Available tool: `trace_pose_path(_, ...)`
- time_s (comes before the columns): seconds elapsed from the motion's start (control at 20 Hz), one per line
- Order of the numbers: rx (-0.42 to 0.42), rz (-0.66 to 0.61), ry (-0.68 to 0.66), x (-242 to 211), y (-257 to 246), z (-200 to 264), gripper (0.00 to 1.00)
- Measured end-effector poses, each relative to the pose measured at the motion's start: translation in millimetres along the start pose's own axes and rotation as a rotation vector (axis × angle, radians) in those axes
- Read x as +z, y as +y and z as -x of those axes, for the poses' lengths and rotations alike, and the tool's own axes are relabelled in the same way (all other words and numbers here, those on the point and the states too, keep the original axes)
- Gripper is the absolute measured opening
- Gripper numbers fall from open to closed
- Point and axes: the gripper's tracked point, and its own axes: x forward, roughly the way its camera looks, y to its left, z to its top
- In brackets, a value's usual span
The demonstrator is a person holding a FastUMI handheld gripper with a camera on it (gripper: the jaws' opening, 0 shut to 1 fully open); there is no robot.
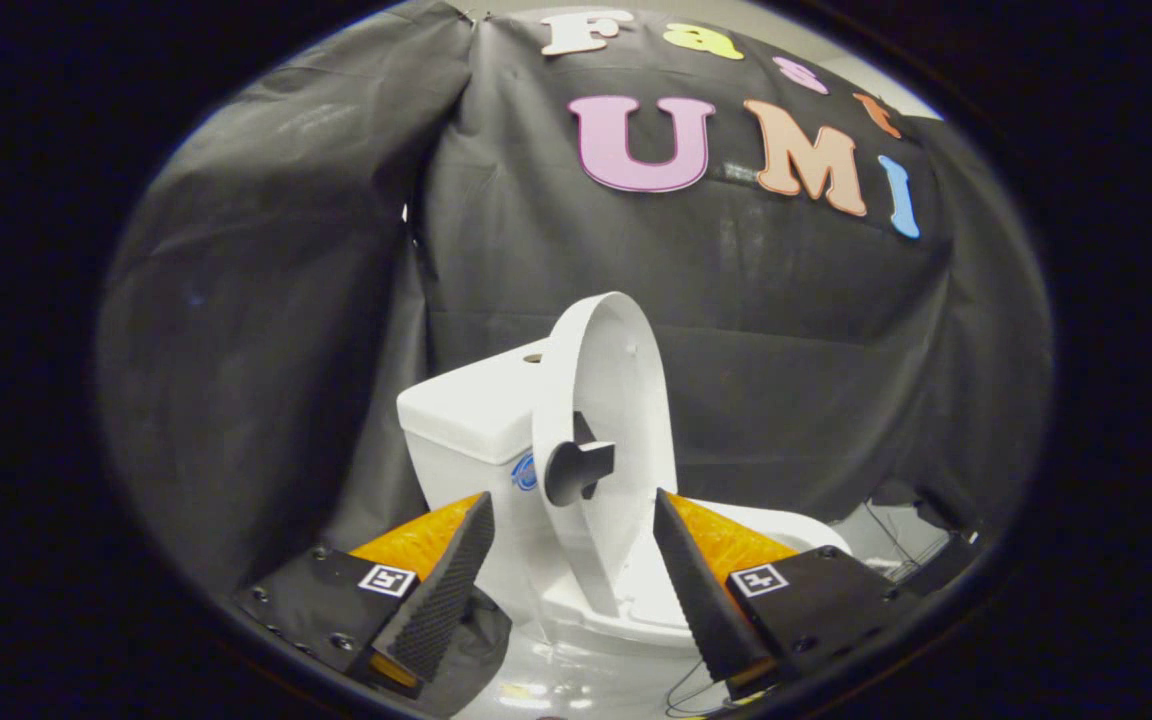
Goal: Open the toilet lid.
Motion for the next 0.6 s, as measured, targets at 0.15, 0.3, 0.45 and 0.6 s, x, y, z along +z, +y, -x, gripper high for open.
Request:
trace_pose_path(0.15,-0.001,0.018,-0.009,4.7,-20.4,11.0,0.98)
trace_pose_path(0.3,-0.013,0.012,-0.043,11.0,-41.8,17.7,0.98)
trace_pose_path(0.45,-0.046,0.021,-0.066,10.3,-73.2,24.3,0.98)
trace_pose_path(0.6,-0.066,0.022,-0.056,7.9,-107.6,31.0,0.98)
